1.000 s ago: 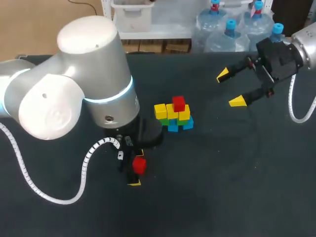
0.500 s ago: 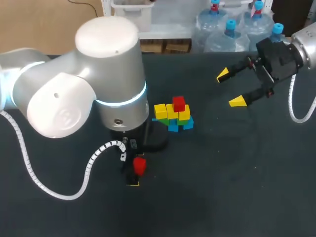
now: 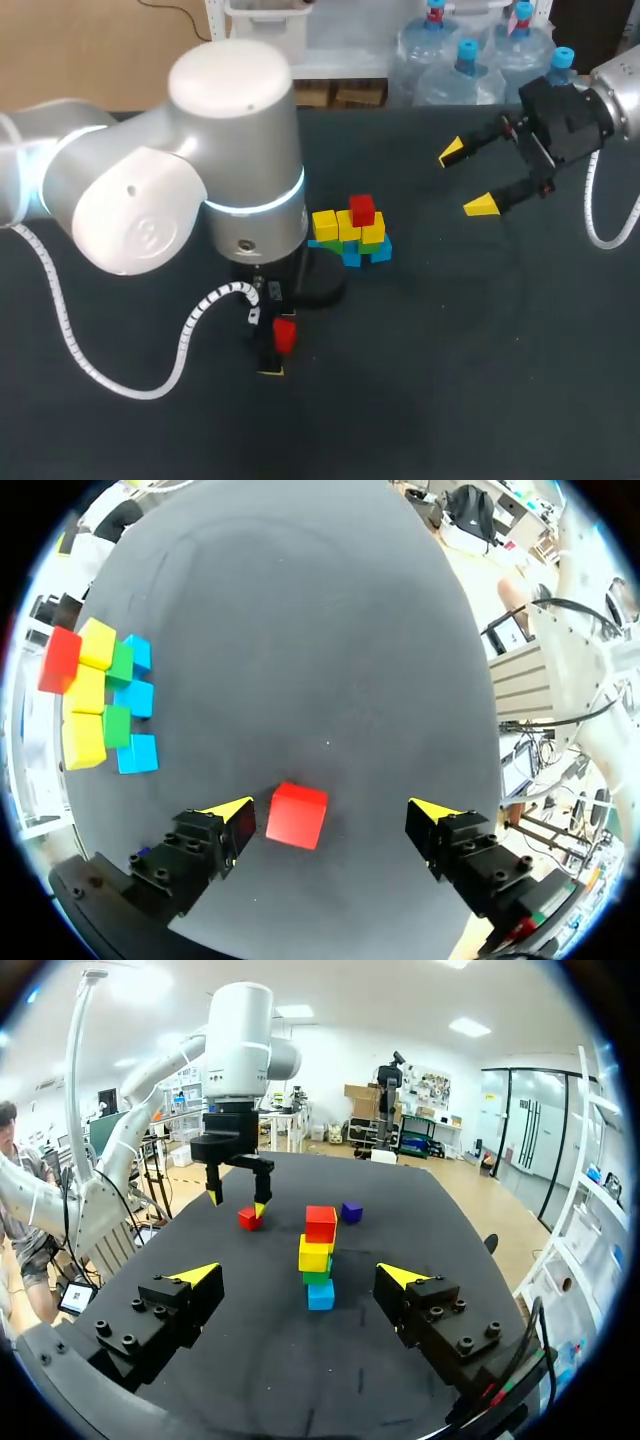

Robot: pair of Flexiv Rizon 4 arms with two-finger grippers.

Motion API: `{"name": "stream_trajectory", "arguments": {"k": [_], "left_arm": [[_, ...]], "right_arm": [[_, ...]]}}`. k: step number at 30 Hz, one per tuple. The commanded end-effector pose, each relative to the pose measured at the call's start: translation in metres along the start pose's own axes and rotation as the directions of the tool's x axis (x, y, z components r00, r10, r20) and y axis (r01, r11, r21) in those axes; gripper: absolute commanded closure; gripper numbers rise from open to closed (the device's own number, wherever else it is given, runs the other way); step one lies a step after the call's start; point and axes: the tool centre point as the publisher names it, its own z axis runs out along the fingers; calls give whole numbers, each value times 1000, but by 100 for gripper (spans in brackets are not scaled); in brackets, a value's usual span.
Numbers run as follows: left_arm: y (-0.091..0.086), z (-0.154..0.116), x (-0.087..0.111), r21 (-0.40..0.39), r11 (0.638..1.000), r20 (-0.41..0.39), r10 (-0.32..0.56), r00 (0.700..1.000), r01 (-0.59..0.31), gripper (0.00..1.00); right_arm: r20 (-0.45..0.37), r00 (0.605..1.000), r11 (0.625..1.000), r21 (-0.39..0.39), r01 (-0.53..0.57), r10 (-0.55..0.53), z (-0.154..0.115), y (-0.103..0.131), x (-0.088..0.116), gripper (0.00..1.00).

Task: Place the blue cubes, place green cubes on the blue cubes, place the yellow cubes on the green cubes, then place the red cubes on the yellow cubes, and place purple cube on the red cubes.

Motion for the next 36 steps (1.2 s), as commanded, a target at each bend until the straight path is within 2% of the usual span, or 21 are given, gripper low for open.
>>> {"name": "stream_trajectory", "arguments": {"k": [1, 33, 34, 35, 36], "left_arm": [[4, 2, 0, 10, 1000, -7, 3, 1000, -3, 0], [9, 15, 3, 26, 1000, 1, 0, 1000, 0, 0], [9, 16, 4, 27, 1000, 1, 0, 1000, 0, 10], [9, 17, 4, 29, 1000, 1, -1, 1000, 1, 26], [10, 17, 5, 29, 1000, 1, -2, 1000, 2, 31]], "right_arm": [[0, 1000, 1000, 0, 1, -1, 0, 0, 0, 0], [0, 1000, 1000, 0, 1, -1, 0, 0, 0, 0], [0, 1000, 1000, 0, 1, -1, 0, 0, 0, 0], [0, 1000, 1000, 0, 1, -1, 0, 0, 0, 0], [0, 1000, 1000, 0, 1, -1, 0, 0, 0, 0]]}}
